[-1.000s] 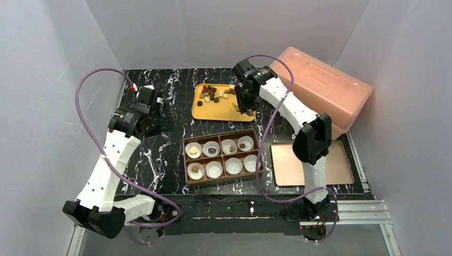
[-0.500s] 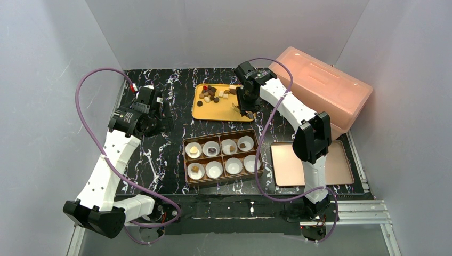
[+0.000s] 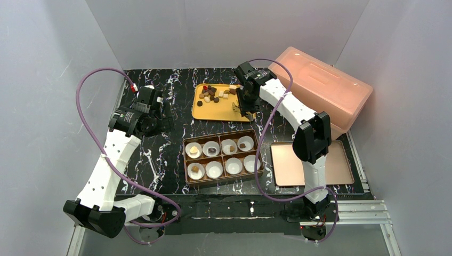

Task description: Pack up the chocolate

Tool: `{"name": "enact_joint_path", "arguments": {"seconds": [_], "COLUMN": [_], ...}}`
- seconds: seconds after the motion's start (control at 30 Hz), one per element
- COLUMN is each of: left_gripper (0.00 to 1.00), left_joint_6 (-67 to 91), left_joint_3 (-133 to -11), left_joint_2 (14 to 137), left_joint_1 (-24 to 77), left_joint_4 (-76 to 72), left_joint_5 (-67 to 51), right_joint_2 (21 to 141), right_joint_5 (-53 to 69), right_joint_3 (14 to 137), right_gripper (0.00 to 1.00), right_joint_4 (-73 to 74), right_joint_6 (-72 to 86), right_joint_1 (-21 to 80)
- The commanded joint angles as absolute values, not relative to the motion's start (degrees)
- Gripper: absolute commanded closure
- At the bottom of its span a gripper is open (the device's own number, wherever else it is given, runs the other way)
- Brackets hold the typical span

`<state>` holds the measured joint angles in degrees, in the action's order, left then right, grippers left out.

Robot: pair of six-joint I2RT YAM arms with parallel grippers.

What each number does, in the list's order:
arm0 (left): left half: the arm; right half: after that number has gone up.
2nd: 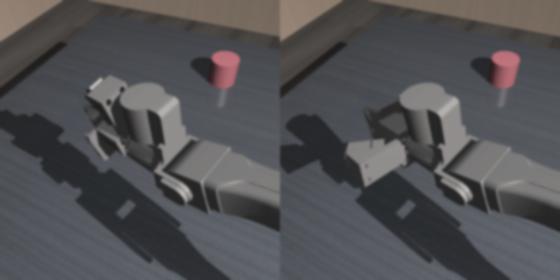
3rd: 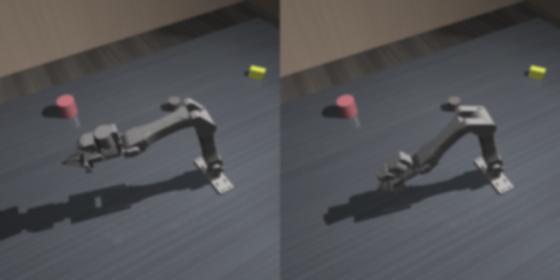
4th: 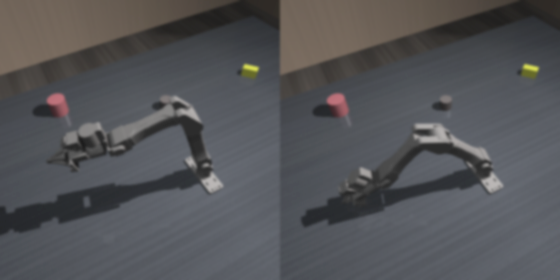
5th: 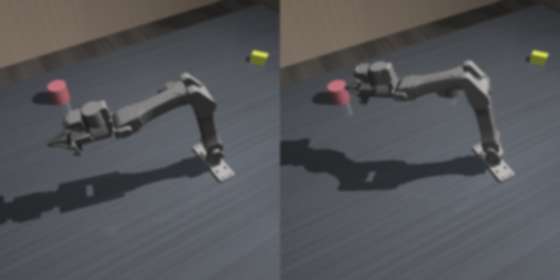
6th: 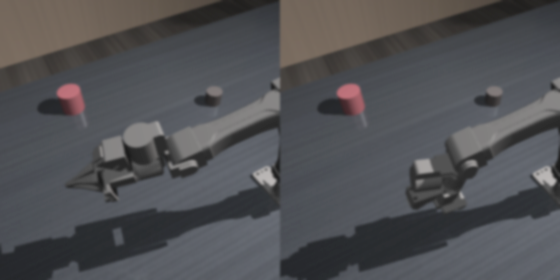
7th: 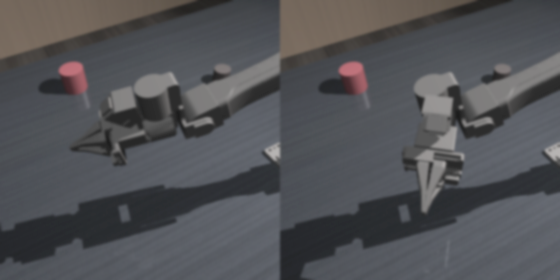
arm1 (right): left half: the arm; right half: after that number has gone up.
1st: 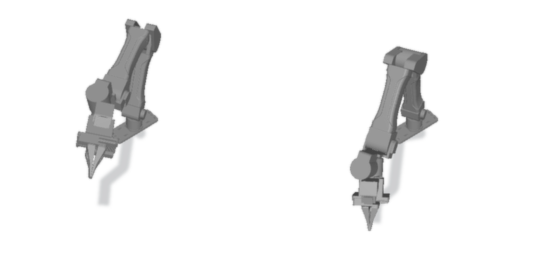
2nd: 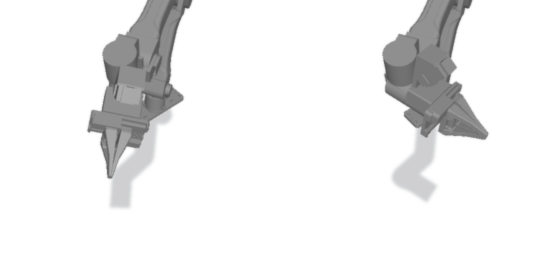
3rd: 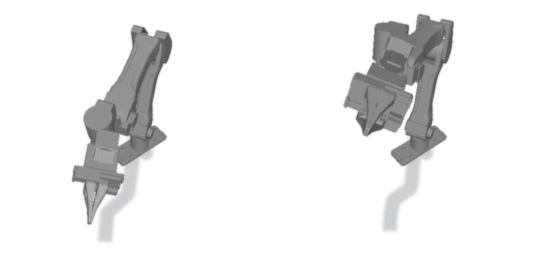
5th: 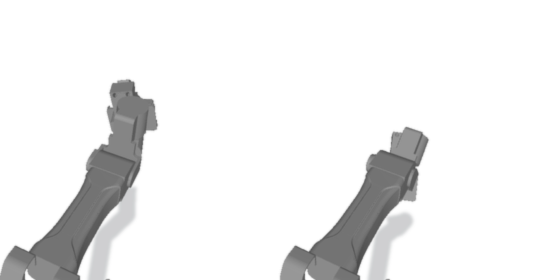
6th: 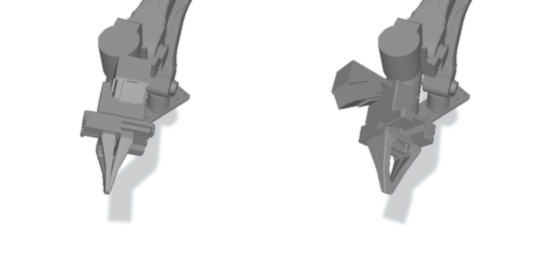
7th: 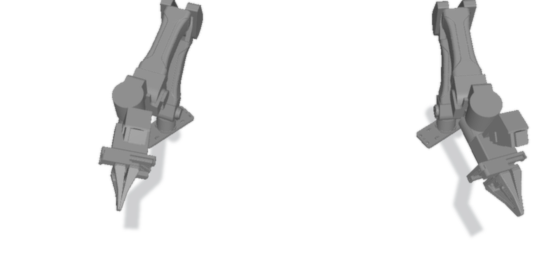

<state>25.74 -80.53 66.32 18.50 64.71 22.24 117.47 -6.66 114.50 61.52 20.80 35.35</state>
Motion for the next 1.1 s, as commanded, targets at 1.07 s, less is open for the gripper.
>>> {"name": "enact_joint_path", "arguments": {"seconds": [1.07], "left_gripper": [0.0], "left_joint_6": [25.7], "left_joint_3": [-81.1], "left_joint_2": [66.7], "left_joint_1": [18.2], "left_joint_4": [63.4], "left_joint_5": [21.7], "right_joint_2": [100.0], "right_joint_5": [3.9], "right_joint_3": [114.5], "right_gripper": [0.69], "right_joint_4": [65.8], "right_joint_6": [21.7], "right_joint_1": [41.8]}}
